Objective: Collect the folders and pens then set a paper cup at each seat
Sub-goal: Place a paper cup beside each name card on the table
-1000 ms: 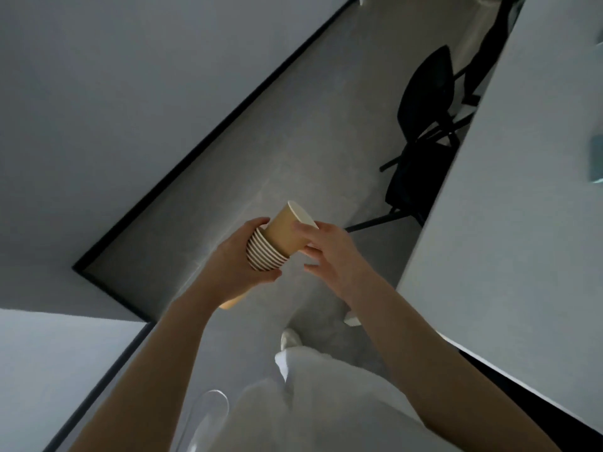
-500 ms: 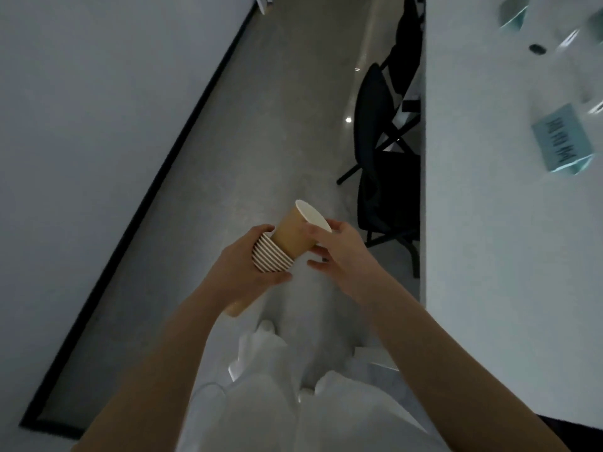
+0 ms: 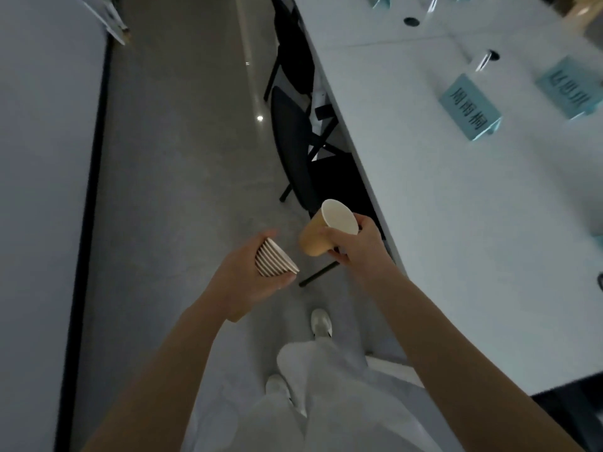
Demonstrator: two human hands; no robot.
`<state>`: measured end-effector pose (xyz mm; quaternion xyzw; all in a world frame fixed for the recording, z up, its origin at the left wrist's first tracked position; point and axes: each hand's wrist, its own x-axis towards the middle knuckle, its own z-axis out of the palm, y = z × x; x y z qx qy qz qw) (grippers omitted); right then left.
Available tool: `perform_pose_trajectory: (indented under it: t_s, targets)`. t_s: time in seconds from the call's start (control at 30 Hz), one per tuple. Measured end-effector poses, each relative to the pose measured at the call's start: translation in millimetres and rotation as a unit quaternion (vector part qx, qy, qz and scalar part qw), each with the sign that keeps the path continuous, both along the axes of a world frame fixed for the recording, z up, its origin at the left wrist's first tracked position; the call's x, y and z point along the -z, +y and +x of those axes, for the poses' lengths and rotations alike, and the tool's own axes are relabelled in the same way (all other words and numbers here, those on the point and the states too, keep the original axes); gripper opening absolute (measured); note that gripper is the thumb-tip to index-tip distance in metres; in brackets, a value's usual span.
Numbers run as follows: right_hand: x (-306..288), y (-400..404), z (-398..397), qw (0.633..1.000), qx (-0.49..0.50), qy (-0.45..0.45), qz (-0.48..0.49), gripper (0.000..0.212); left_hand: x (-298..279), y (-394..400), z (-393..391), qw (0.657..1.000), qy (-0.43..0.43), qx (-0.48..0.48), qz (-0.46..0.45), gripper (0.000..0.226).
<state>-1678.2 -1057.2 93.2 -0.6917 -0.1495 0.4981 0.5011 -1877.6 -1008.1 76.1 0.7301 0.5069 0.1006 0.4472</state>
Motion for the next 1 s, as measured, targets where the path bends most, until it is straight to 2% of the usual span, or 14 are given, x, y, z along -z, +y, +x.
perform_pose_trajectory:
  t_s: [0.13, 0.4, 0.57, 0.7, 0.87, 1.0]
  targets:
    - [17, 44, 62, 0.999, 0.038, -0.038, -0.006, 0.066, 1, 50, 46, 1.0, -0.025, -0.012, 0.0, 0.081]
    - [62, 140, 215, 0.989, 0.078, -0.099, -0.081, 0.1, 1, 136, 141, 0.996, -0.065, -0.062, -0.006, 0.073]
    - [79, 191, 288, 0.97, 0.068, -0.205, -0.109, 0.08, 5, 170, 177, 0.996, -0.073, -0.053, -0.009, 0.067]
    - [97, 222, 324, 0.949, 0.039, -0.283, -0.131, 0.082, 13, 188, 193, 0.995, -0.077, -0.055, -0.02, 0.069]
    - [118, 234, 340, 0.945, 0.03, -0.29, -0.147, 0.084, 20, 207, 207, 0.996, -0.062, -0.05, -0.038, 0.065]
    - [129, 232, 343, 0.95, 0.019, -0.27, -0.154, 0.093, 21, 220, 212, 0.996, -0.057, -0.05, -0.037, 0.072]
